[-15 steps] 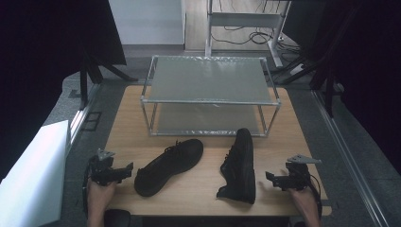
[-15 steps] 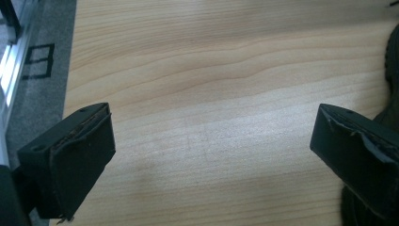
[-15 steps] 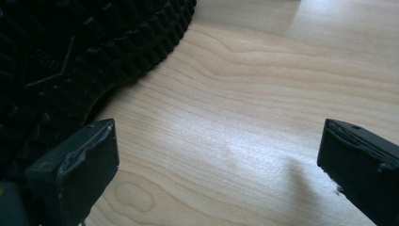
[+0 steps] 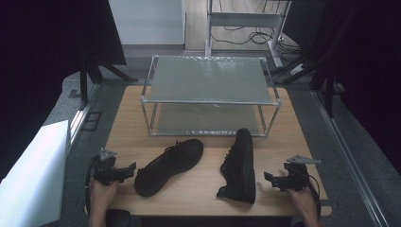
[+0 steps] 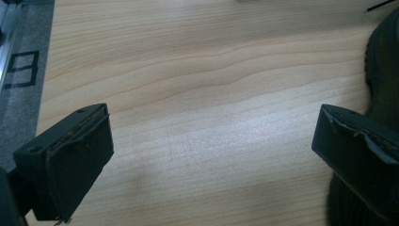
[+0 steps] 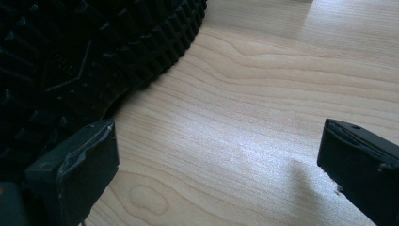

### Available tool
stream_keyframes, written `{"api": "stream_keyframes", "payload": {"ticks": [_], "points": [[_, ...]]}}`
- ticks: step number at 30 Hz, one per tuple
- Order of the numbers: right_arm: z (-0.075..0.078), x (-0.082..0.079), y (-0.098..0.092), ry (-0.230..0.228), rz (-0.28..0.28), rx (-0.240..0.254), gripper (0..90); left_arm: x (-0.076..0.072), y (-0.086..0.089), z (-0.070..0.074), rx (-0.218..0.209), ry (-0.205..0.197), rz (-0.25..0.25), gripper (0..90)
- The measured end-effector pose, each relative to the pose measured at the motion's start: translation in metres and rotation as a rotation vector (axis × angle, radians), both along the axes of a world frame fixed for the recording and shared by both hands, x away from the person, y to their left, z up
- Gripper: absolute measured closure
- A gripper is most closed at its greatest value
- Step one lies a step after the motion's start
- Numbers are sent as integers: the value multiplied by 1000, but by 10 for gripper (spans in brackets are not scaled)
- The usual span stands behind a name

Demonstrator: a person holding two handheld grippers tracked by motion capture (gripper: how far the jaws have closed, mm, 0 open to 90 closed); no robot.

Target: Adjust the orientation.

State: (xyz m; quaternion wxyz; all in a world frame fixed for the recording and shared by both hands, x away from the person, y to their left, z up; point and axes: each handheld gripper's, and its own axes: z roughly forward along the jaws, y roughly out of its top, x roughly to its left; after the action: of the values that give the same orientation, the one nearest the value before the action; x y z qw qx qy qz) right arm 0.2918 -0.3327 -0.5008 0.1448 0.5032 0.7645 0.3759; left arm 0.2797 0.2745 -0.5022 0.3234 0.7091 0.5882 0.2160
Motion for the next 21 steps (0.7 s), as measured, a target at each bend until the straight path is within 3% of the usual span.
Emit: {"api": "stream_keyframes", "payload": {"ticks": [8,13,21], "points": [[-2,1,1,7,8,-1,0,2,2,0,-18,-7,-2,0],[-2,1,0,5,9,-2,0,3,1,-1,-3,4,-6,0],[-3,1,-1,16,0,2,6,5,-8,-3,33,35,-66,0]]}}
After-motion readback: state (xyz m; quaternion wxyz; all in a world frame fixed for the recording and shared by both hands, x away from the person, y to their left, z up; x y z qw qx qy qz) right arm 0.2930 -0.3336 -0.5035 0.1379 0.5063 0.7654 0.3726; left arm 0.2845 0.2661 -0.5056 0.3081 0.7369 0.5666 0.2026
